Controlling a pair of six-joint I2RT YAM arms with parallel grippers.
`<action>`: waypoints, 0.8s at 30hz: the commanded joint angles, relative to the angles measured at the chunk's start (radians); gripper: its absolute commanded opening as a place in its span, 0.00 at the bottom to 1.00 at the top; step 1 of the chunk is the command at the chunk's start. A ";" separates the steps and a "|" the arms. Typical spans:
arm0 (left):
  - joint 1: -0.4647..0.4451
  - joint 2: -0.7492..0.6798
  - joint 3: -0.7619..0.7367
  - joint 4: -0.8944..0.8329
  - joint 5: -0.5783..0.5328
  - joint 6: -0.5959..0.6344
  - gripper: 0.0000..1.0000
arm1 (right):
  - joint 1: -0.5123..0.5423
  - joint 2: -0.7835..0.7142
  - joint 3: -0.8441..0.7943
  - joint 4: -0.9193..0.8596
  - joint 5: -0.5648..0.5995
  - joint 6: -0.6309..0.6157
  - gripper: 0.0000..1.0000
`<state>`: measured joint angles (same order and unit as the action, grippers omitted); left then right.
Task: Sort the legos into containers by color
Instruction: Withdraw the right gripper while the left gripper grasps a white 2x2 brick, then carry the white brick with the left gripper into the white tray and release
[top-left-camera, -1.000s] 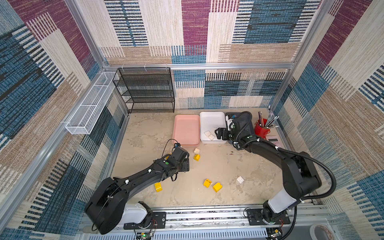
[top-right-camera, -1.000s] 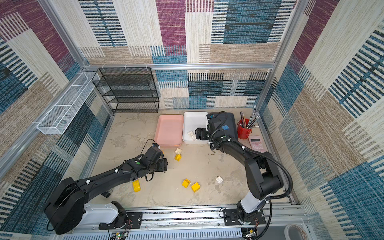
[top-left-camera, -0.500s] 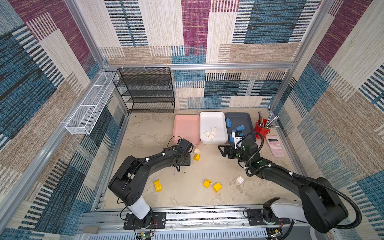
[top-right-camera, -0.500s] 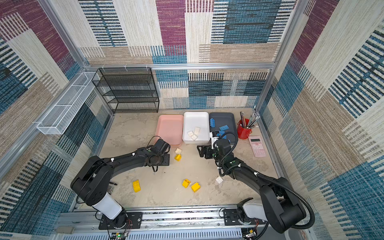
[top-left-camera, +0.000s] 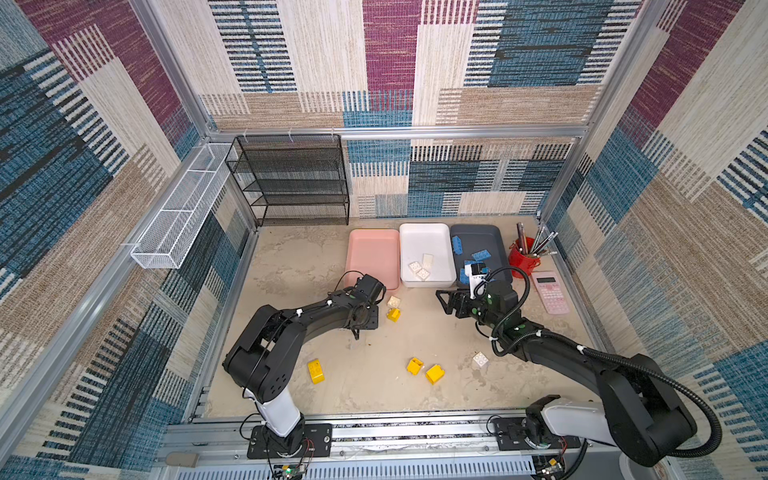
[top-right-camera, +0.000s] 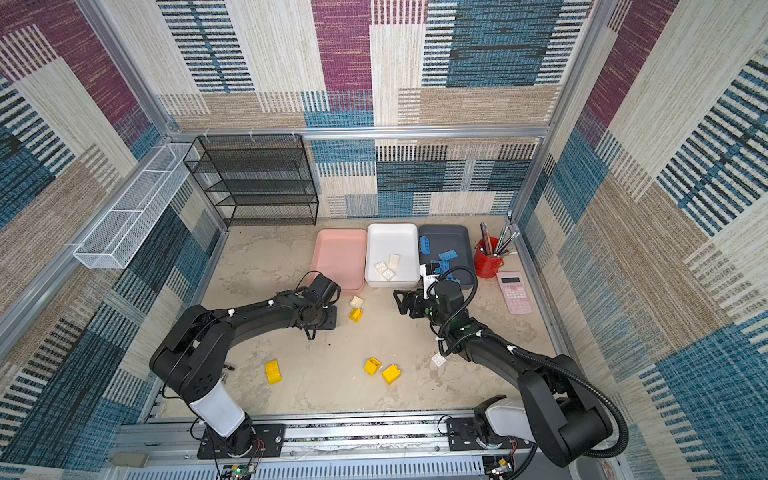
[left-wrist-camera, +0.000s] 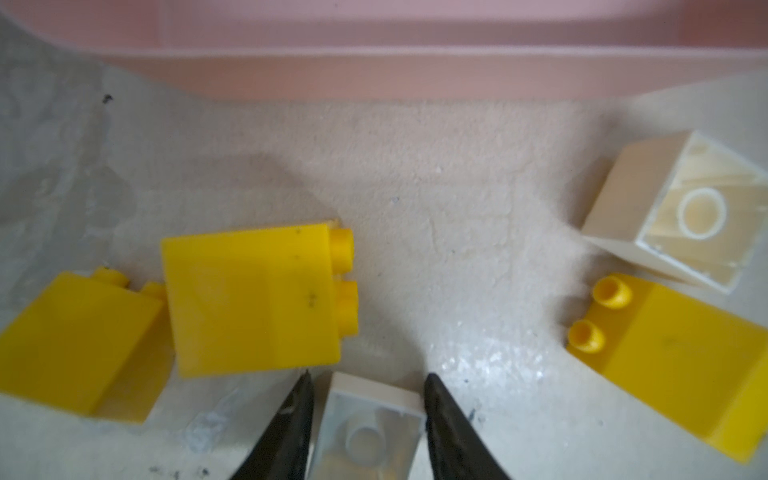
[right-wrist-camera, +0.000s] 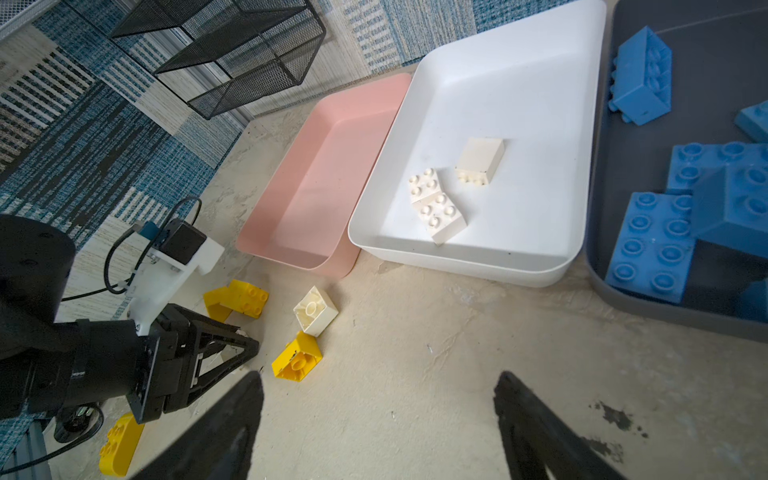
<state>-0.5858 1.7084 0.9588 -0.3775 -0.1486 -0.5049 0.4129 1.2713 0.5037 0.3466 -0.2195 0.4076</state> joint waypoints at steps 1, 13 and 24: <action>-0.007 -0.007 -0.012 -0.010 0.051 -0.003 0.40 | 0.001 -0.001 0.001 0.039 0.009 0.006 0.88; -0.035 -0.038 0.031 -0.047 0.053 -0.014 0.35 | 0.001 -0.008 0.001 0.041 -0.001 0.010 0.88; -0.040 0.054 0.280 -0.106 0.071 0.027 0.35 | 0.000 -0.032 -0.016 0.054 -0.014 0.020 0.88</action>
<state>-0.6266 1.7344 1.1790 -0.4484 -0.0971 -0.5182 0.4129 1.2434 0.4938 0.3550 -0.2195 0.4179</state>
